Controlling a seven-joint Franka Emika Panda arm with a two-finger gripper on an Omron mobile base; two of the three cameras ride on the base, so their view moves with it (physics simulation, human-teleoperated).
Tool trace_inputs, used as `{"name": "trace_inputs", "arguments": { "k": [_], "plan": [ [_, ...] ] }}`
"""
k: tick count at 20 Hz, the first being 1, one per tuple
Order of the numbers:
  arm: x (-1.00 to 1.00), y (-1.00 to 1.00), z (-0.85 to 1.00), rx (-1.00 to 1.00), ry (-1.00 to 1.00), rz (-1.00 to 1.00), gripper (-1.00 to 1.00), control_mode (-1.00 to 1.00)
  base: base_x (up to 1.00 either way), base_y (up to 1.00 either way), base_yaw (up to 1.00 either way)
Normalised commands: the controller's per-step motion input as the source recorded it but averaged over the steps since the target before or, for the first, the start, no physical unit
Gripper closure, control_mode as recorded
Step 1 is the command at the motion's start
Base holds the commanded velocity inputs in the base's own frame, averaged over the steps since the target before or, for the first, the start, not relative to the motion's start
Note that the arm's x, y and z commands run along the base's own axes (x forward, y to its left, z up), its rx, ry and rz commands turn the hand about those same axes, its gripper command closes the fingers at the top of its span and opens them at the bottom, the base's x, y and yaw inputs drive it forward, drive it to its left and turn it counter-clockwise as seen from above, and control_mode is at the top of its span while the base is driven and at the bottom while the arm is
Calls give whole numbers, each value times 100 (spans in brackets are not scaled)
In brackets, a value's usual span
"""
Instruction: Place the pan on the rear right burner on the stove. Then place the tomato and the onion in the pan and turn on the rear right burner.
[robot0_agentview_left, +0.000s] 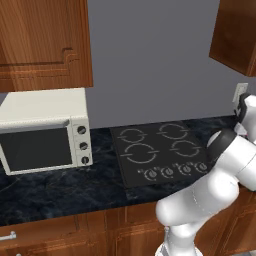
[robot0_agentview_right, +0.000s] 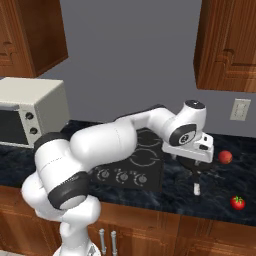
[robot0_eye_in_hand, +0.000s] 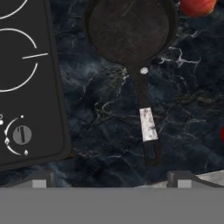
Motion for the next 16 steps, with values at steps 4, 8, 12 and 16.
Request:
{"name": "trace_inputs", "arguments": {
  "k": [4, 8, 12, 16],
  "plan": [
    [19, -25, -21, 0, 2, 0, -100, -100, 0, 0, 0],
    [18, -29, -23, 0, 2, 0, -100, -100, 0, 0, 0],
    [12, -24, -26, 0, 1, 1, -100, -100, 0, 0, 0],
    [8, -11, -27, 0, 0, 2, -100, -100, 0, 0, 0]
  ]
}}
